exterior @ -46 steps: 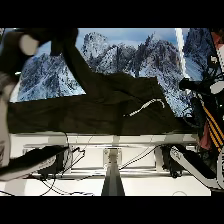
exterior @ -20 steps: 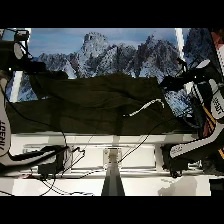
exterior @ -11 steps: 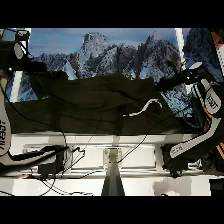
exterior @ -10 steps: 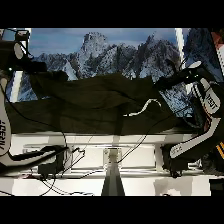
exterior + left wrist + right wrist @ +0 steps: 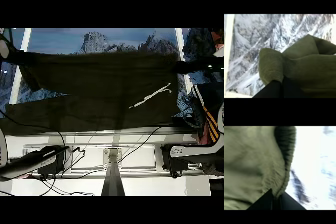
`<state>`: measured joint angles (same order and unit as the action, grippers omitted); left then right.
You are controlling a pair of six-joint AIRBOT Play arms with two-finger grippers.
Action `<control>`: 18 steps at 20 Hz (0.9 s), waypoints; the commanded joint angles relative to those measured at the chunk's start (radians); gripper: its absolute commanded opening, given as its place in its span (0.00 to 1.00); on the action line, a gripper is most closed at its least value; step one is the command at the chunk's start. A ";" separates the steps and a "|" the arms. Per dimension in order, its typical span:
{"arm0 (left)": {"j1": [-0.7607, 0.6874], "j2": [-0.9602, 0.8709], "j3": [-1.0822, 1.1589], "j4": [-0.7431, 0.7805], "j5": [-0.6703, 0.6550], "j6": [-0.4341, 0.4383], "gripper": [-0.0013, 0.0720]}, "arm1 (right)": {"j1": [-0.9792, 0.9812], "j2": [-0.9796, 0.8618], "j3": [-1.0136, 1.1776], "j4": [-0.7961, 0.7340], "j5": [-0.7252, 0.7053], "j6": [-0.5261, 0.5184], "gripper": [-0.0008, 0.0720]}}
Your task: Fold the clothes and pants, and hang the long-sleeved shirts on hangers.
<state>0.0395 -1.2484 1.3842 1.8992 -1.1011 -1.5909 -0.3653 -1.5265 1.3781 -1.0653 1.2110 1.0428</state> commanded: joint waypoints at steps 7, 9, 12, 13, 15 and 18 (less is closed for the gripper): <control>-0.046 -0.196 -0.002 -0.428 0.089 0.046 0.04 | -0.126 0.084 -0.002 -0.163 0.008 0.090 0.06; -0.097 -0.266 -0.002 -0.502 0.139 0.126 0.04 | -0.126 0.084 -0.002 -0.163 0.002 0.090 0.06; -0.194 -0.314 -0.002 -0.550 0.275 0.223 0.04 | -0.126 0.083 -0.002 -0.163 -0.008 0.090 0.06; -0.227 -0.315 -0.002 -0.549 0.340 0.275 0.04 | -0.126 0.084 -0.002 -0.163 -0.014 0.090 0.06; -0.282 -0.315 -0.001 -0.546 0.482 0.379 0.04 | -0.126 0.083 -0.002 -0.163 -0.026 0.090 0.06; -0.332 -0.315 -0.002 -0.546 0.605 0.410 0.32 | -0.126 0.084 -0.002 -0.163 -0.025 0.090 0.06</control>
<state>-0.2371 -1.5543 1.3827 1.3705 -0.6529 -1.2602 -0.4908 -1.4437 1.3762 -1.2297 1.1919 1.1313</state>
